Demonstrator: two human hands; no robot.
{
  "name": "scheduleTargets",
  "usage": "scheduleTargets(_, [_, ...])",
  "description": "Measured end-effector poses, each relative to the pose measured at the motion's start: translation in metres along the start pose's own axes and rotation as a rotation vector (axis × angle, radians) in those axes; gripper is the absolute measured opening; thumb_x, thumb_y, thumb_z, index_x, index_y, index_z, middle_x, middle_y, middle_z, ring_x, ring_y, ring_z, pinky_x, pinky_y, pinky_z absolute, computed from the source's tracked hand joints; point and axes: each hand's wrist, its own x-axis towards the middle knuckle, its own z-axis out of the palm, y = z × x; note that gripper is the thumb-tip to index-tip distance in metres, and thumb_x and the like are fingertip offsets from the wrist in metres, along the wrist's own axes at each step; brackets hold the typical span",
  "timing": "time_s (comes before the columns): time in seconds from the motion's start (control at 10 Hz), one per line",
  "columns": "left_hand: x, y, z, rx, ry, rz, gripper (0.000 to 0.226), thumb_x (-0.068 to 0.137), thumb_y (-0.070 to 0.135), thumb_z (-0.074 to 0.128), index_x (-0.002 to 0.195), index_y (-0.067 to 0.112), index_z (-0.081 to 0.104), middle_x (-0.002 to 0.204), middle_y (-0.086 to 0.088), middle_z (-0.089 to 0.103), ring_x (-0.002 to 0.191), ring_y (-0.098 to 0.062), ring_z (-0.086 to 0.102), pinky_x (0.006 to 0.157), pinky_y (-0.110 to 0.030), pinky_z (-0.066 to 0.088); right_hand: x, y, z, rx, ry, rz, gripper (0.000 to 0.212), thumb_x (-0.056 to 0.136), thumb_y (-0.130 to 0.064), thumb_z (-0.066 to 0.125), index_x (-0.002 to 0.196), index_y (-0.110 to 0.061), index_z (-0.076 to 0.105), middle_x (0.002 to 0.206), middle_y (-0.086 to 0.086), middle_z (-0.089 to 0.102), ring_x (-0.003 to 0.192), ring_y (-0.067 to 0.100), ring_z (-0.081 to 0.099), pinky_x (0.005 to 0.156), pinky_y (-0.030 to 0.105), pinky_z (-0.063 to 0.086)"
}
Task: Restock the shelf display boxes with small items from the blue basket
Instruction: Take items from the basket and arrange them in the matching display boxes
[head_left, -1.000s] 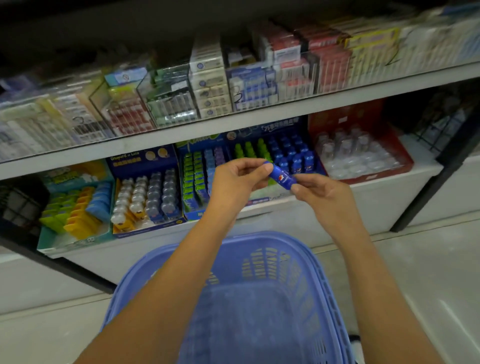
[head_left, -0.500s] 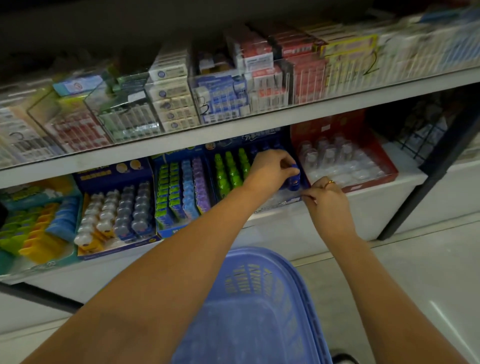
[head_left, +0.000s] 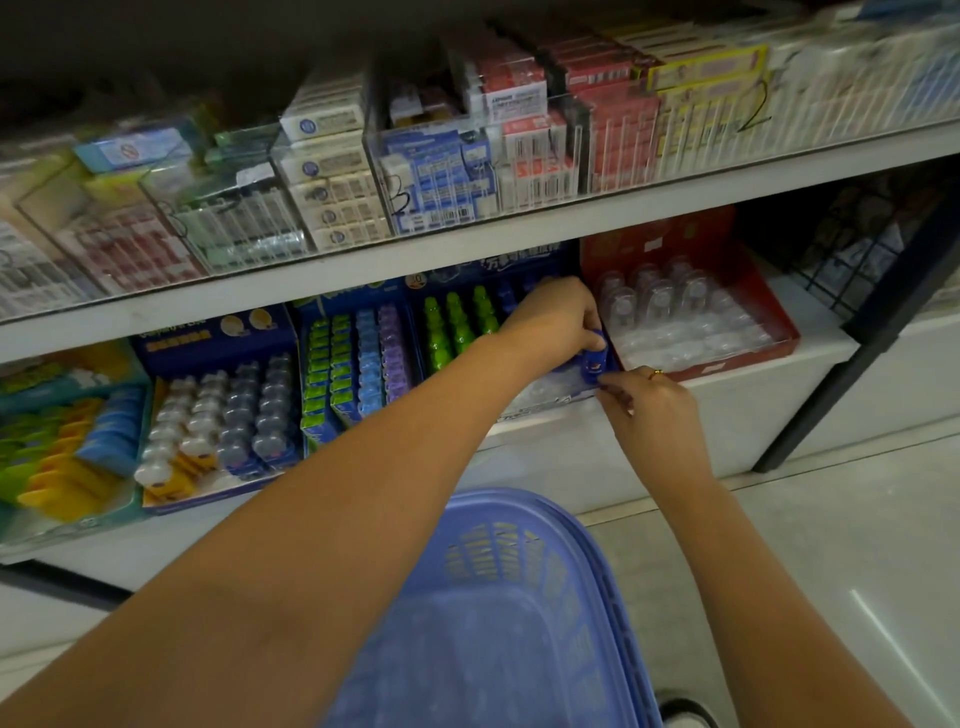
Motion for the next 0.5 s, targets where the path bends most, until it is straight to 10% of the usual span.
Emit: scheduleTargets(0.5, [-0.019, 0.004, 0.01, 0.056, 0.031, -0.081, 0.027, 0.092, 0.017, 0.059, 0.113, 0.002, 0.065, 0.112, -0.015, 0.065, 0.098, -0.026, 0.062, 0.082, -0.032, 0.049, 0.01, -0.039, -0.054, 0.161, -0.368, 0.19, 0.023, 0.083, -0.015, 0.068, 0.106, -0.01, 0.069, 0.096, 0.009, 0.07, 0.085, 0.018, 0.061, 0.076, 0.024, 0.044])
